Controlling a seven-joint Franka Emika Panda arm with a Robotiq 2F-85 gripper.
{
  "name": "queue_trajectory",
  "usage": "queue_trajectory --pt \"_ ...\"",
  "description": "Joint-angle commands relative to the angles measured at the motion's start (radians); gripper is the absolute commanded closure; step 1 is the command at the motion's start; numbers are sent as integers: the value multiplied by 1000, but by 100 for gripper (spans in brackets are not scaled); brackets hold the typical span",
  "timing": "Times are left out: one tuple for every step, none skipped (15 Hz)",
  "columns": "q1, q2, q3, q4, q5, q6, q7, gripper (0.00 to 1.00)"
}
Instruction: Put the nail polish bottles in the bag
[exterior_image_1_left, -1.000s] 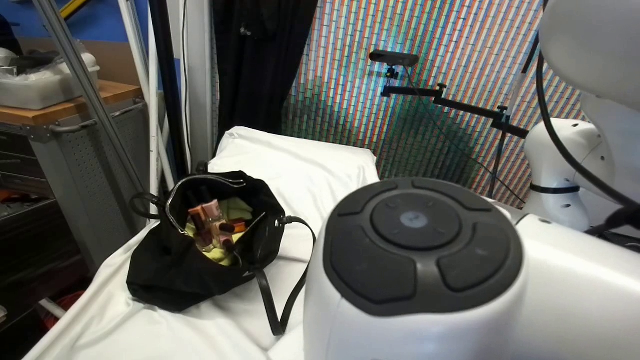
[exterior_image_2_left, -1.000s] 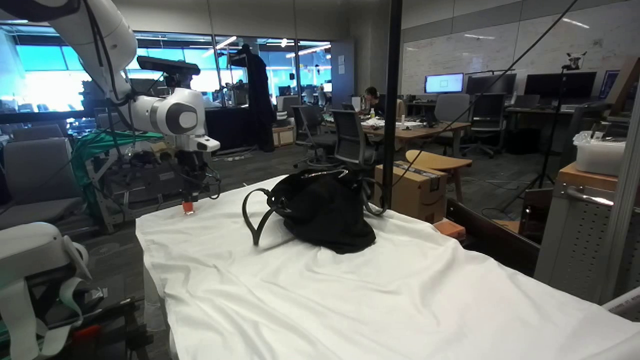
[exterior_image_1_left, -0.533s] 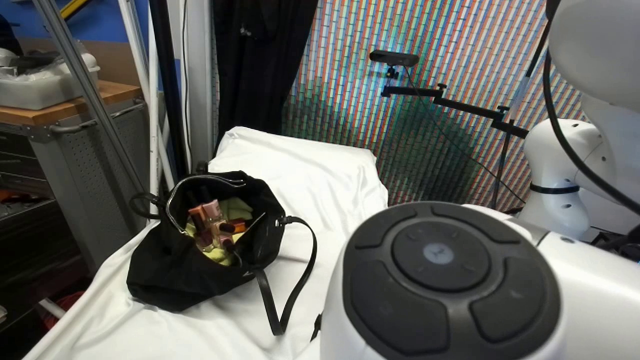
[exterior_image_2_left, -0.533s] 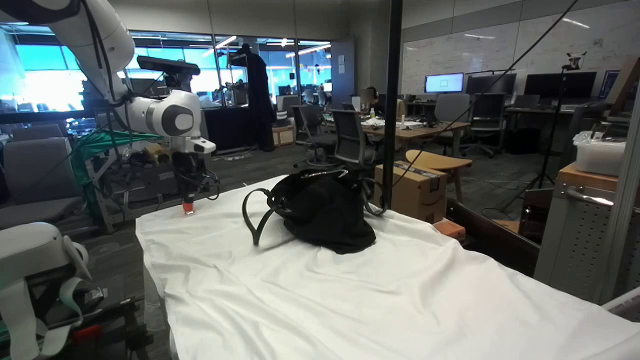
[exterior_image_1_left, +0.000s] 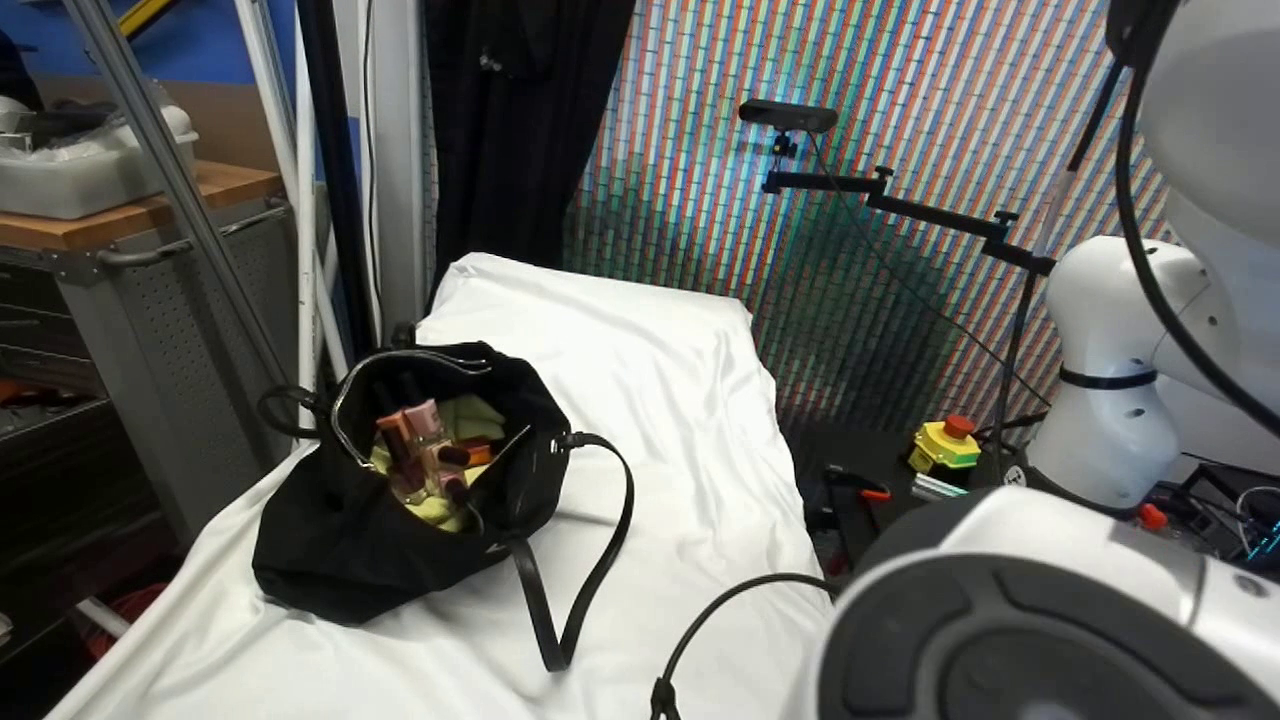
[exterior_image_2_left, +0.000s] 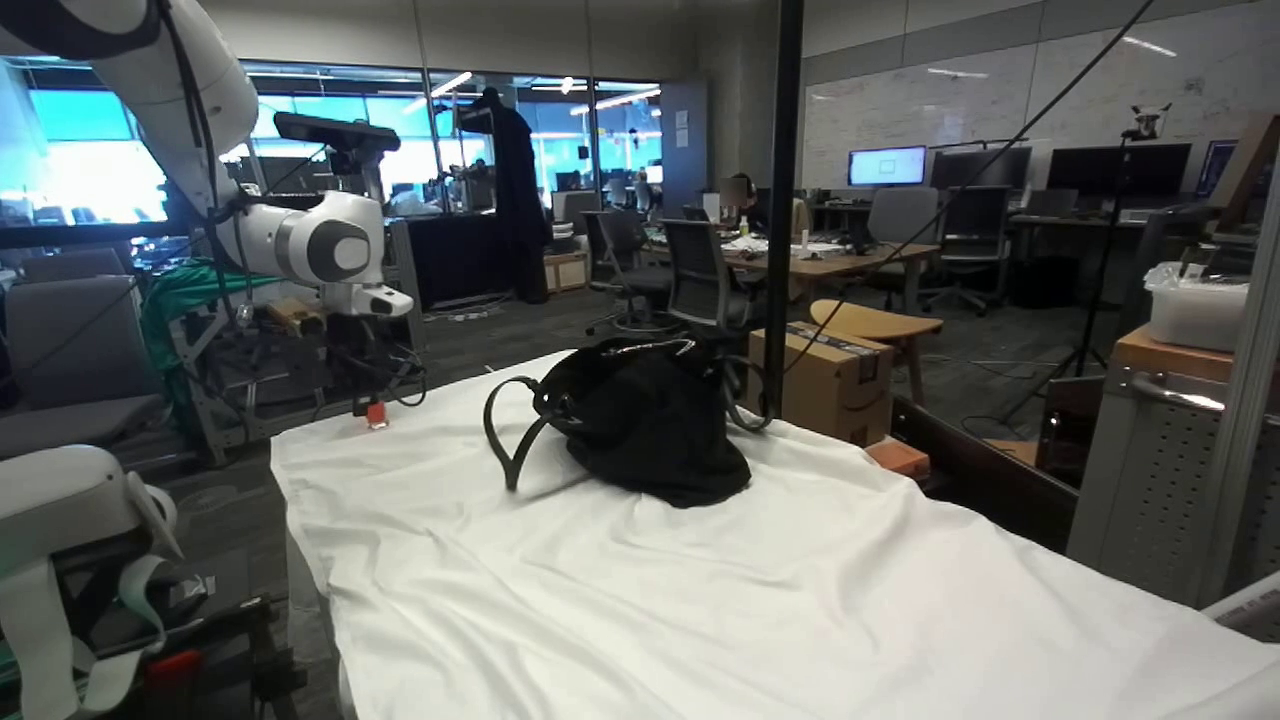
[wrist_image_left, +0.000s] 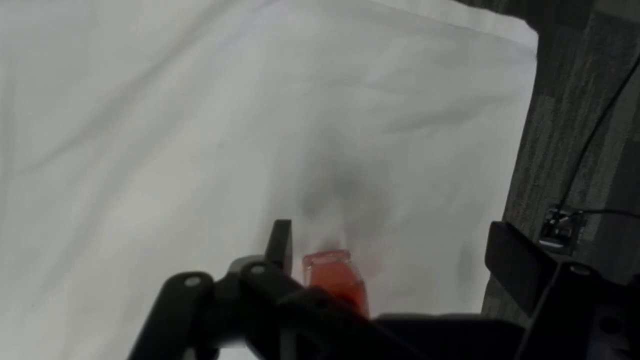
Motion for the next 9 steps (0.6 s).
queue_trajectory --pt "83 16 -8 5 1 17 27 0" --pt "100 12 -7 8 6 8 26 0" --pt "119 20 -11 11 5 8 29 0" --pt "136 27 -15 15 6 8 31 0" --pt "144 27 -15 22 14 -2 27 0" --pt "152 31 -20 24 15 -5 28 0" --pt "157 35 -25 27 16 -3 27 0" --pt "151 32 -23 27 25 -10 13 0" --pt "148 31 -26 32 29 -13 12 0"
